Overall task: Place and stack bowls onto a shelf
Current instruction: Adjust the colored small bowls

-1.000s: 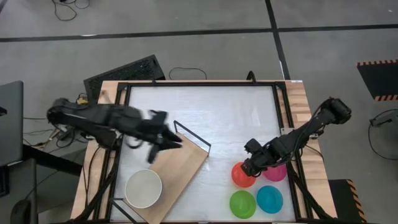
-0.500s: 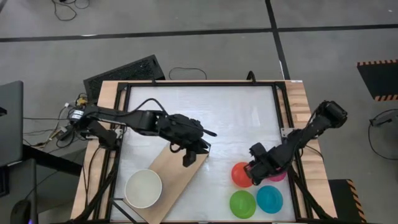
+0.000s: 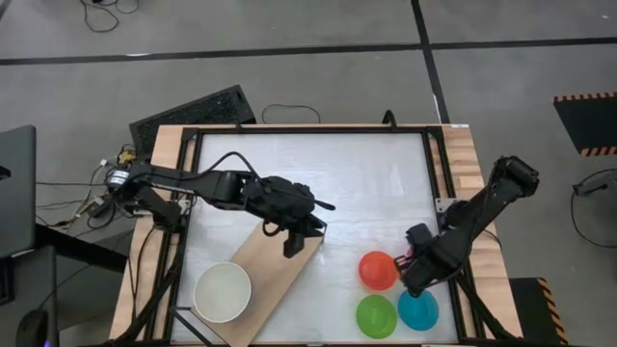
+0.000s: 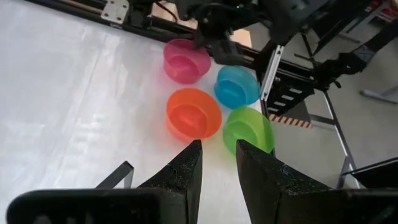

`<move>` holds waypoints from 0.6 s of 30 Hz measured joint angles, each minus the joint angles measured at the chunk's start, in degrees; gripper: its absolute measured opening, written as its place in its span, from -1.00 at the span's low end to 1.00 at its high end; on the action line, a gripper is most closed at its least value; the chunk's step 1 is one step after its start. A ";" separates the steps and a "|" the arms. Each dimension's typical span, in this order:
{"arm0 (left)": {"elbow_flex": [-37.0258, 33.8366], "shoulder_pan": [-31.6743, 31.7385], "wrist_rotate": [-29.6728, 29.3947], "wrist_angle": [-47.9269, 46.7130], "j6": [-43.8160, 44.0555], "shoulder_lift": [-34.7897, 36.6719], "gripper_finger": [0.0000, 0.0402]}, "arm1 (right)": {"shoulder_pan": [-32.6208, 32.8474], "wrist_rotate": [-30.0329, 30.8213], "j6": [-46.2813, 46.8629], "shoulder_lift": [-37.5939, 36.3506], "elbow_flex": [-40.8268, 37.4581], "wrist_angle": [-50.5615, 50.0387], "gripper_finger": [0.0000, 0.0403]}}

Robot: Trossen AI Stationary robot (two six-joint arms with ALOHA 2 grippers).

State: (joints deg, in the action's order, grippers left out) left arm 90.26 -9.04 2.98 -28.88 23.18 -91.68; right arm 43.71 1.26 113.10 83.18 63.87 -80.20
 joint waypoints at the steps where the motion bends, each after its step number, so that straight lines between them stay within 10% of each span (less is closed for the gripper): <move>1: 0.00 0.00 0.67 0.02 -0.03 0.00 -0.58 | 0.34 -2.36 0.95 0.33 -0.42 -0.52 -0.88; 8: 0.00 0.48 11.47 -1.86 -2.78 0.00 -0.58 | 1.84 -5.76 3.35 0.55 -6.34 9.26 -0.91; 18: 0.00 0.55 10.03 -4.87 -4.65 0.00 -0.58 | -0.23 -3.49 3.57 0.57 -7.84 17.99 -0.89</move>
State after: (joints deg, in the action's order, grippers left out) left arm 90.26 -8.49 13.01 -33.75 18.53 -91.68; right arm 43.48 -2.22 116.67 83.74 56.03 -62.21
